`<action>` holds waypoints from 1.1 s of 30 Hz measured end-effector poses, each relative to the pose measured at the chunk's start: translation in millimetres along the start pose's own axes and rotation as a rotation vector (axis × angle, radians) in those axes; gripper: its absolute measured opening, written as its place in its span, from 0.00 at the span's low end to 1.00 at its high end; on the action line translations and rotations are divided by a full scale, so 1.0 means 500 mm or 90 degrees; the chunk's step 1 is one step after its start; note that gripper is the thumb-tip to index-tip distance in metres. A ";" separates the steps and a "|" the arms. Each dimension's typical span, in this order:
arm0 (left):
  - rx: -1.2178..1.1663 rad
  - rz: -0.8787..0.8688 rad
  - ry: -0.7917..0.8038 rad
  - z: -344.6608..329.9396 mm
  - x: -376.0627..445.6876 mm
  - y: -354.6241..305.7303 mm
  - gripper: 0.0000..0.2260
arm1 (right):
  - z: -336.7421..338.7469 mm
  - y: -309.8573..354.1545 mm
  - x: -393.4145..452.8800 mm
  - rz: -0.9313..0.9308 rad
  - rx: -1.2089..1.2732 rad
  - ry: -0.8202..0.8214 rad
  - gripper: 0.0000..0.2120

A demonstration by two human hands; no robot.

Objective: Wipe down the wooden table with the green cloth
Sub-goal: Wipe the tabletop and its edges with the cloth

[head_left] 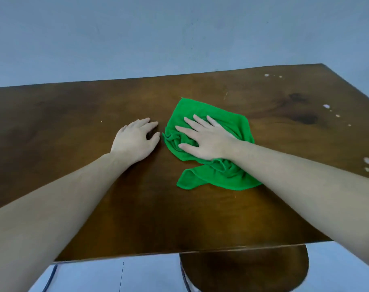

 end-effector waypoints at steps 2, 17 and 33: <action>-0.028 -0.007 0.009 -0.001 -0.050 0.001 0.22 | -0.006 0.059 -0.042 -0.002 0.004 -0.005 0.35; -0.110 -0.123 0.011 -0.004 -0.340 -0.080 0.20 | -0.040 0.214 -0.398 0.017 0.035 -0.028 0.27; -0.096 -0.144 0.040 -0.015 -0.329 -0.151 0.20 | -0.051 0.130 -0.397 -0.116 0.045 -0.007 0.32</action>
Point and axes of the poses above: each hand's wrist, its own x-axis towards the middle knuckle, its own z-axis out of the back of the hand, y = z × x, the point moved 8 cm from there along x, towards the middle knuckle, and after that the axes turned 2 degrees about -x, right-handed, at the moved point
